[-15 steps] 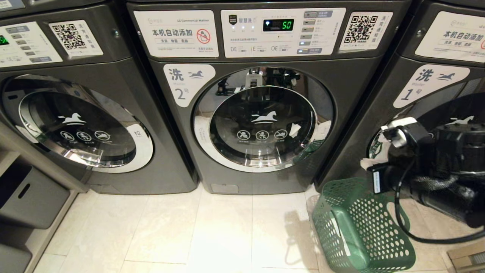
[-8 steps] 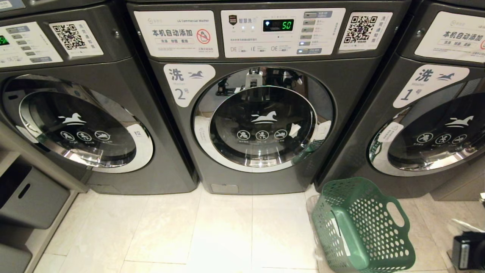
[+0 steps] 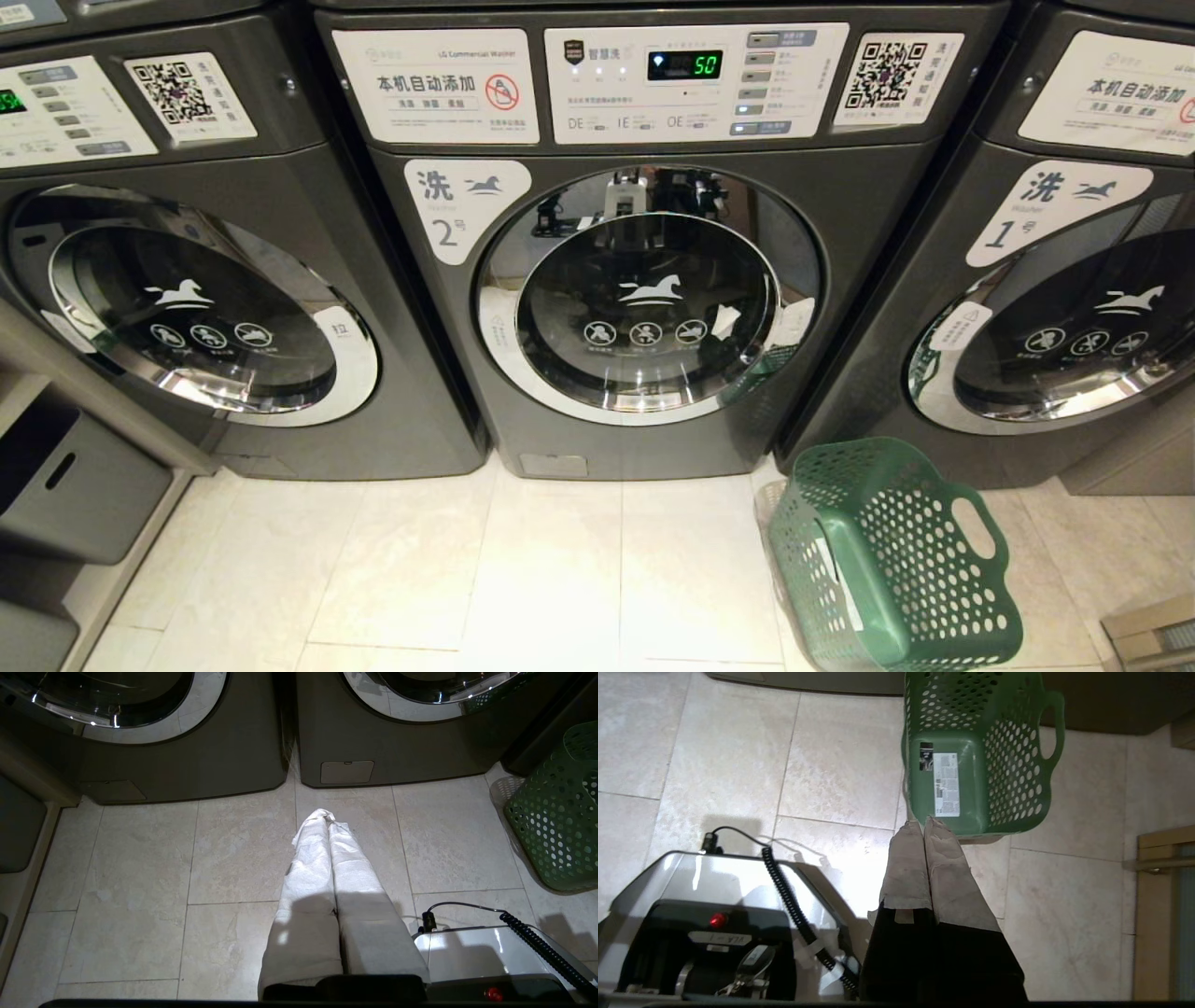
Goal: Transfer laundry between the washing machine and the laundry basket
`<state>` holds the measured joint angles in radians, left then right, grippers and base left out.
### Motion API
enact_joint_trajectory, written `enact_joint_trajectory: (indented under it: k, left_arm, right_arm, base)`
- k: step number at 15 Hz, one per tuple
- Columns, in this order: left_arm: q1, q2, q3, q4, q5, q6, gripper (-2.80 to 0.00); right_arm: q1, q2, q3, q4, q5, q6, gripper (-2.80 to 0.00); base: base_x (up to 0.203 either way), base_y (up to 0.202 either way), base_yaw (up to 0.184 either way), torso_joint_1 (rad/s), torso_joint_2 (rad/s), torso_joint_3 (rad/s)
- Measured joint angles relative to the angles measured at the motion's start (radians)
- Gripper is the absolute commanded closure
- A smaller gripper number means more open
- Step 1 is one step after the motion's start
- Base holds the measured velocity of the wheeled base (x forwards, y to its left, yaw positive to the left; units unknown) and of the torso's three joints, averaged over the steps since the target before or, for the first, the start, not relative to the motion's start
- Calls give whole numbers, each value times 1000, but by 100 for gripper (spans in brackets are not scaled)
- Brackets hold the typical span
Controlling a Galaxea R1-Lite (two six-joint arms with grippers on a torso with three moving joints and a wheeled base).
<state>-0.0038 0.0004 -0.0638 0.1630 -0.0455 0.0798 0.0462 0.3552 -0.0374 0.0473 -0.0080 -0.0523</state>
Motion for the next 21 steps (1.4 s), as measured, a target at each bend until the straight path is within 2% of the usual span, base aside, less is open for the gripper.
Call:
enact_joint_trajectory:
  k: [2, 7, 13, 21]
  left_arm:
    - [0, 0, 0, -2, 2, 0, 0]
    - [1, 0, 2, -3, 6, 1, 0]
    - [1, 0, 2, -5, 14, -4, 0]
    - [0, 0, 2, -4, 15, -4, 0]
  right_arm:
    - [-17, -124, -3, 41, 17, 9, 0]
    - [-40, -327, 12, 6, -7, 53, 0]
    - [-42, -357, 35, -56, -14, 78, 0]
    - [-42, -358, 37, -54, -15, 94, 0]
  base:
    - [0, 0, 0, 0, 0, 0]
    - [0, 0, 0, 0, 0, 0]
    - [0, 0, 0, 0, 0, 0]
    - [0, 0, 0, 0, 0, 0]
